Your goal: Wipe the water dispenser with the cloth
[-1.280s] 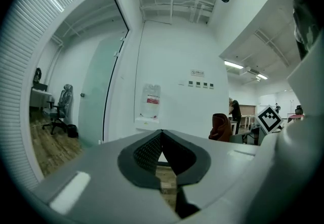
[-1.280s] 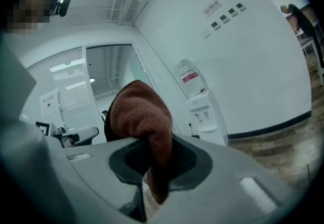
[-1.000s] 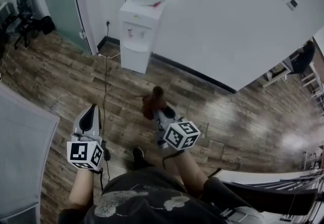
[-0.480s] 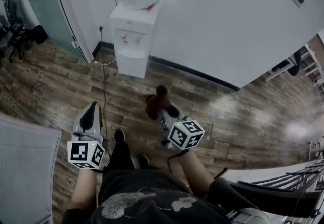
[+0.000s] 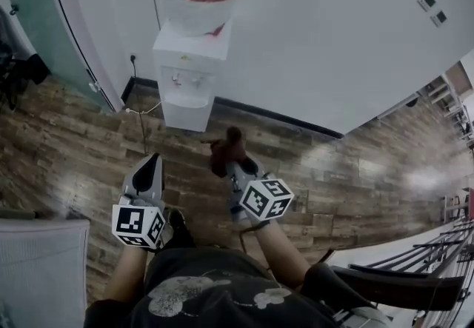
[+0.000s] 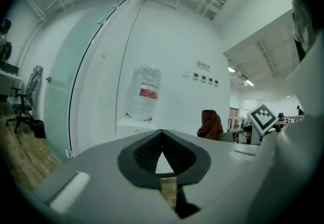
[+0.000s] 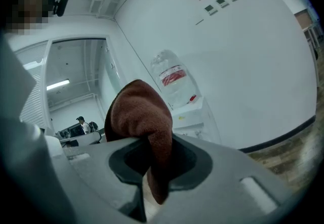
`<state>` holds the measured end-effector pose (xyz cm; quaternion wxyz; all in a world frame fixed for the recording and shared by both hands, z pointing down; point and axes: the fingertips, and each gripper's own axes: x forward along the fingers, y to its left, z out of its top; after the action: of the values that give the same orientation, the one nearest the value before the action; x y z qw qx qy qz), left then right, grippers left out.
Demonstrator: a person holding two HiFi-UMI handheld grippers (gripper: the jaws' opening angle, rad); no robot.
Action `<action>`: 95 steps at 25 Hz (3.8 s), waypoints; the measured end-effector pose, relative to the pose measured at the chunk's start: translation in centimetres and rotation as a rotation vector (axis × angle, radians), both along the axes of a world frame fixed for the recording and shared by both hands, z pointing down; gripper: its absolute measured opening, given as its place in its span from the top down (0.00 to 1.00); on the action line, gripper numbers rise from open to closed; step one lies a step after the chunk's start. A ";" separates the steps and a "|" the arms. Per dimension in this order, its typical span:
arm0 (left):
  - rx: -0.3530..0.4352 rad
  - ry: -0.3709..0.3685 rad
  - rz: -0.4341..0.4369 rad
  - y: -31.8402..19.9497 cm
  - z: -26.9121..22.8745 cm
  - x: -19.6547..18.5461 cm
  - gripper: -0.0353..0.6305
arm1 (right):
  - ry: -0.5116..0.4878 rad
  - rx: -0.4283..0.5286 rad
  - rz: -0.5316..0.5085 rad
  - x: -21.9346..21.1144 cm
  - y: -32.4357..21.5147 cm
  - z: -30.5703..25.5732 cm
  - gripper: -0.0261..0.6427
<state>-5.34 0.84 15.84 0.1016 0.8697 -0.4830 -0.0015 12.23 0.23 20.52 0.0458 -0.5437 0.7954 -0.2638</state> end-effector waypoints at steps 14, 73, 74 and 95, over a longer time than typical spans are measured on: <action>-0.054 0.011 0.038 -10.6 2.1 -5.5 0.92 | 0.005 -0.037 0.043 -6.3 -9.1 1.6 0.87; -0.185 -0.002 0.155 -38.1 14.3 -1.5 0.92 | -0.047 -0.129 0.208 -6.7 -36.6 11.6 0.87; -0.184 0.001 0.156 -38.0 14.2 -1.1 0.92 | -0.048 -0.131 0.226 -5.7 -36.2 11.5 0.87; -0.160 0.002 0.123 -34.2 13.5 7.7 0.92 | -0.009 -0.137 0.324 8.1 -32.3 13.0 0.87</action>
<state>2.39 -33.41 29.31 0.1711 0.8868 -0.4271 0.0428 20.38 -32.07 33.56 0.0541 -0.6654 0.6774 -0.3089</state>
